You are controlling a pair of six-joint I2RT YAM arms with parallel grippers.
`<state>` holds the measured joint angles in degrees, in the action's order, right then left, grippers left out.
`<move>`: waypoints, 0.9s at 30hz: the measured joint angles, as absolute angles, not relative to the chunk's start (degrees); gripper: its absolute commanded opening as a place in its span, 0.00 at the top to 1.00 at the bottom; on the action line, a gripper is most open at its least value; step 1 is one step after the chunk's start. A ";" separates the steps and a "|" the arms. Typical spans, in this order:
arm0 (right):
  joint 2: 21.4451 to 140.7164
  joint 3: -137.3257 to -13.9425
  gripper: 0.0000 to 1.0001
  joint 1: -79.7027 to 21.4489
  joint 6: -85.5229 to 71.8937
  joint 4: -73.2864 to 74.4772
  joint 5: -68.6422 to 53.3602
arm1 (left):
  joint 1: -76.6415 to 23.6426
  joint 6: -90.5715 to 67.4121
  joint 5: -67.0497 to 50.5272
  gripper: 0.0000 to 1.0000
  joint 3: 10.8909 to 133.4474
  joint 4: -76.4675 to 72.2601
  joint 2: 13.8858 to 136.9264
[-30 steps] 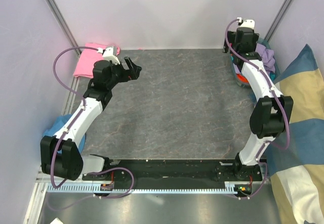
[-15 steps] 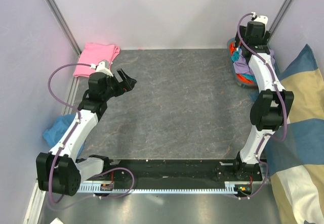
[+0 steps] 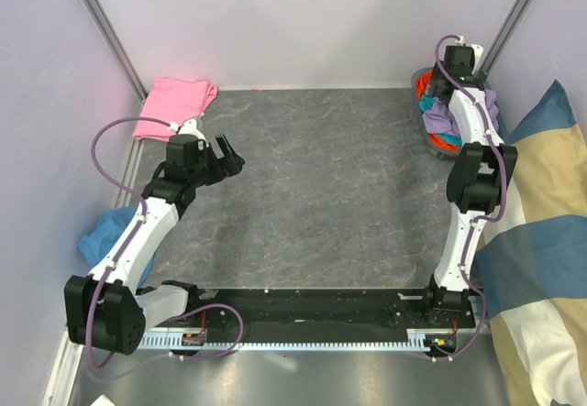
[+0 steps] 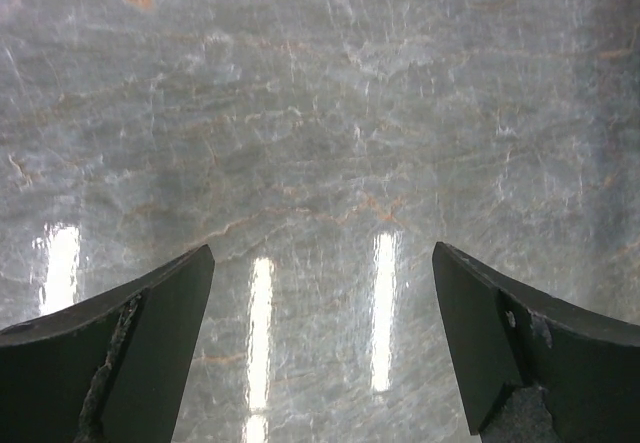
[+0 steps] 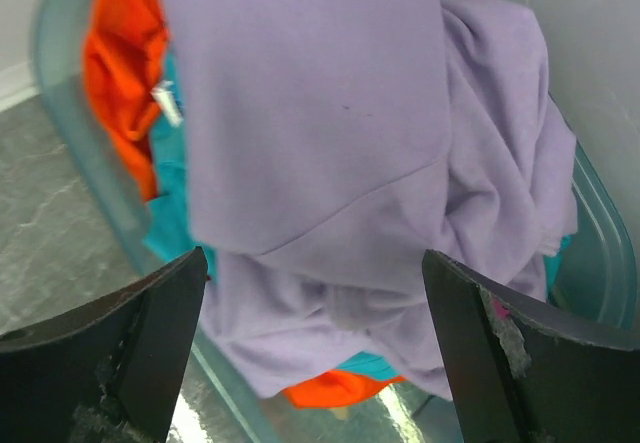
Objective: Fold and stack the t-shirts
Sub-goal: Grab crumpled tshirt from bin with the right arm
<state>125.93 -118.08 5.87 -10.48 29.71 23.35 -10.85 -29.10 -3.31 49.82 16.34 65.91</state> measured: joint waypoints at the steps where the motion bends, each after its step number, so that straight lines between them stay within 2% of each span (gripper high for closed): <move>1: 126.67 -118.80 0.02 6.42 -10.87 30.46 23.18 | -11.03 -29.08 -3.38 0.02 49.25 16.67 65.39; 8: 127.74 -119.37 0.06 10.41 -13.63 34.35 19.88 | -11.29 -28.99 -4.60 0.03 47.90 18.39 64.34; 11: 127.74 -119.37 0.14 10.90 -13.80 34.98 18.87 | -11.35 -28.56 -4.73 0.03 47.90 18.79 64.34; 14: 127.74 -119.35 0.30 10.83 -13.76 35.38 18.13 | -11.38 -28.03 -4.75 0.03 47.92 19.55 64.34; 15: 127.74 -119.31 0.46 10.81 -13.76 35.55 17.85 | -11.38 -27.86 -4.75 0.03 47.92 19.79 64.31; 20: 127.74 -119.13 0.88 10.63 -13.61 36.29 16.53 | -11.38 -27.07 -4.75 0.03 47.92 20.49 63.94; 21: 127.74 -119.00 1.00 10.63 -13.72 36.38 16.34 | -11.38 -26.96 -4.75 0.03 47.92 20.60 63.81; 27: 127.61 -118.24 1.00 10.68 -13.78 36.56 15.57 | -11.38 -26.68 -4.75 0.04 47.92 20.78 63.59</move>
